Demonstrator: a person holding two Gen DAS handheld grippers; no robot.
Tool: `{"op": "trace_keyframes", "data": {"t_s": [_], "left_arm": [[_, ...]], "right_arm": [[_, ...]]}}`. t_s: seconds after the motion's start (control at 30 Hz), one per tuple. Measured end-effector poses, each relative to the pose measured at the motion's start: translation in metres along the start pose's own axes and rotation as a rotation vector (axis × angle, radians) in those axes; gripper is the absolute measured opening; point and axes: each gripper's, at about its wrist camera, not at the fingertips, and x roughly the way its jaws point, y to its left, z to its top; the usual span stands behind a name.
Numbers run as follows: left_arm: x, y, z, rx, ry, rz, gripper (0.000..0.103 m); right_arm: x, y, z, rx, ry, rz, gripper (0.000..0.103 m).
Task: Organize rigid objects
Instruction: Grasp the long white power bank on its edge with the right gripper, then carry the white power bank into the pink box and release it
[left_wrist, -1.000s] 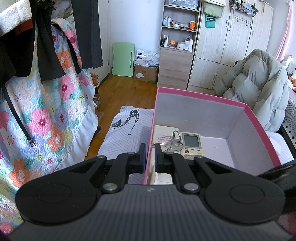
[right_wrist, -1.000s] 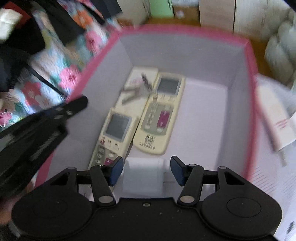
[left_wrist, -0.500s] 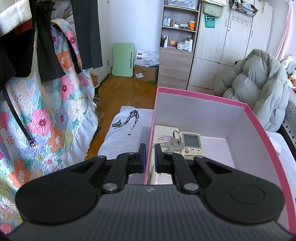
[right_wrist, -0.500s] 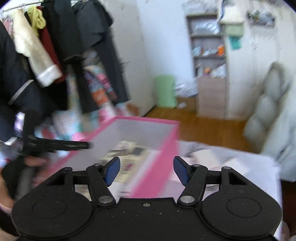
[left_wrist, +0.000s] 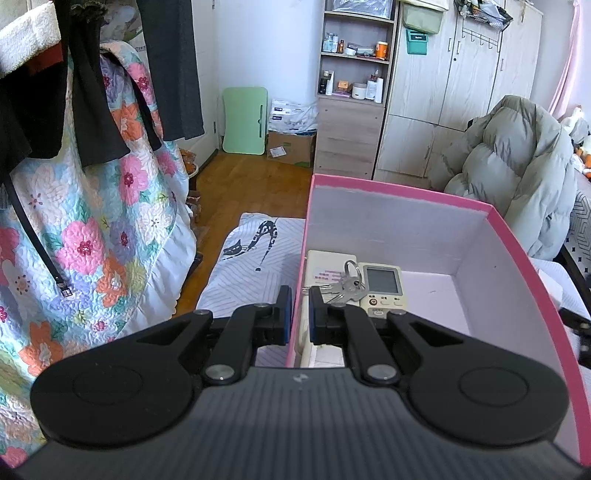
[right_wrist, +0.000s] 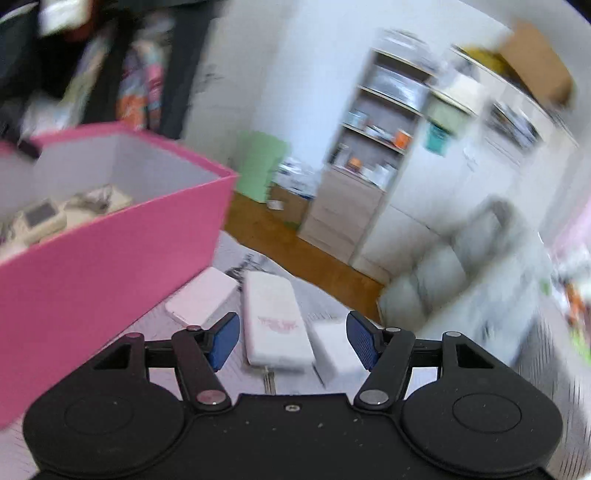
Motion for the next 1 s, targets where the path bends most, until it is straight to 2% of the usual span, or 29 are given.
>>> {"op": "trace_keyframes", "data": {"t_s": [0.13,0.23,0.27,0.37,0.53,0.6,0.7,0.83,1.0], "left_arm": [[0.000,0.001,0.000,-0.010,-0.001,-0.005,0.007],[0.000,0.000,0.000,-0.001,0.000,0.001,0.007],[0.000,0.000,0.000,0.003,0.000,0.002,0.007],[0.000,-0.001,0.000,0.001,-0.001,-0.003,0.007],[0.000,-0.001,0.000,-0.010,-0.001,-0.006,0.007],[0.000,-0.001,0.000,-0.005,-0.001,-0.002,0.007],[0.000,-0.001,0.000,-0.008,-0.001,-0.004,0.007],[-0.001,-0.002,-0.001,-0.010,-0.003,-0.004,0.007],[-0.001,-0.002,-0.001,-0.010,-0.003,-0.004,0.007]], "right_arm": [[0.041,0.003,0.013,-0.053,0.065,0.055,0.066],[0.066,0.002,0.015,-0.021,0.141,0.097,0.059],[0.074,0.001,0.014,-0.009,0.172,0.097,0.050],[0.085,0.004,0.012,-0.017,0.213,0.039,0.047],[0.085,0.007,0.011,-0.017,0.226,0.033,0.045],[0.083,0.008,0.012,-0.024,0.219,0.029,0.034],[0.075,0.008,0.015,-0.006,0.191,0.028,0.025],[0.053,0.000,0.019,0.105,0.167,0.058,0.021],[0.026,-0.015,0.018,0.280,0.169,0.157,0.020]]}}
